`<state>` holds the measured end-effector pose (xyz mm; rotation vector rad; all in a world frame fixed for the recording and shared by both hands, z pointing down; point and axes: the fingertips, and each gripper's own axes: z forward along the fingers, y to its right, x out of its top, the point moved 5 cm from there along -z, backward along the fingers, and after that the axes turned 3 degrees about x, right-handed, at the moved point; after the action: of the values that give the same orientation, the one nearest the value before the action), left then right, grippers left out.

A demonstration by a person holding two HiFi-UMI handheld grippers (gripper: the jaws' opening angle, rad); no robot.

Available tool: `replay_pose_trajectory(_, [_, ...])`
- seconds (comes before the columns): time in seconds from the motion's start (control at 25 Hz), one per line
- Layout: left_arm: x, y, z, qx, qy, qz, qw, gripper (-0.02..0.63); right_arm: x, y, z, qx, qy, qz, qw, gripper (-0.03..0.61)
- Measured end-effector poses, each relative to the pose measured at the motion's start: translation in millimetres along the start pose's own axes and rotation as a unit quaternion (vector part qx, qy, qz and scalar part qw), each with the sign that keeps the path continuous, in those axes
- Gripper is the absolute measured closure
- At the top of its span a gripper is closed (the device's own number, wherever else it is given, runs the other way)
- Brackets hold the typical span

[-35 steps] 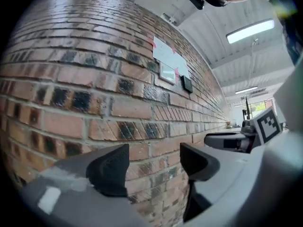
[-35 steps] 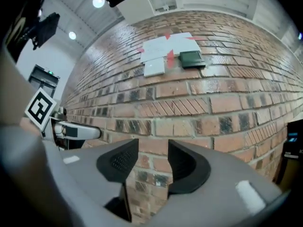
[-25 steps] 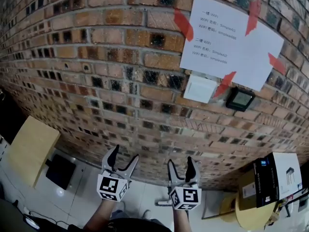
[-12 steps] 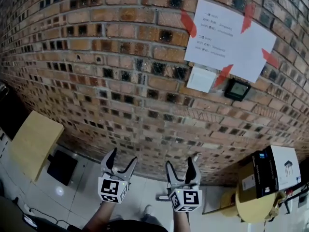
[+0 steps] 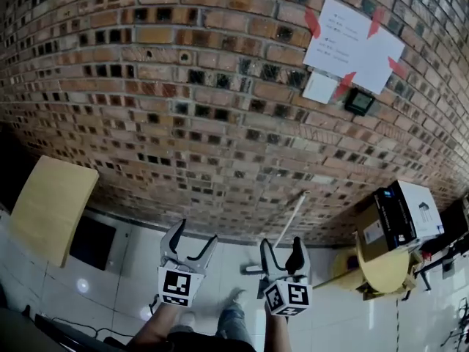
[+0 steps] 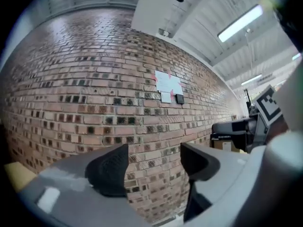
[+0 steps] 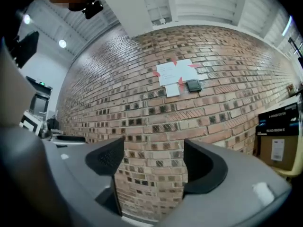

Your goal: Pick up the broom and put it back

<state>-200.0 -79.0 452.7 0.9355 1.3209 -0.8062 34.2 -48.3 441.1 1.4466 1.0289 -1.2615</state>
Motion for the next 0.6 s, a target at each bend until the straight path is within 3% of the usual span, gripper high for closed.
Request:
replay_pose_trajectory(0.12, [-0.2, -1.3, -21.5, -0.008, 0.003, -0.018, 0.9998, 0.265, -3.5, -22.6, -21.9, -0.006, -0.016, -0.033, 0.999, 0.189])
replay_pose_trajectory(0.32, [19.1, -0.7, -40.7, 0.021, 0.015, 0.001, 0.9997, 0.265, 3.9, -36.8, -23.3, 0.017, -0.004, -0.035, 0.999, 0.190])
replay_pose_trajectory(0.6, [46.6, 18.5, -48.5, 0.042, 0.036, -0.015, 0.9984, 0.265, 27.4, -39.3, -19.4, 0.054, -0.002, -0.060, 0.997, 0.190])
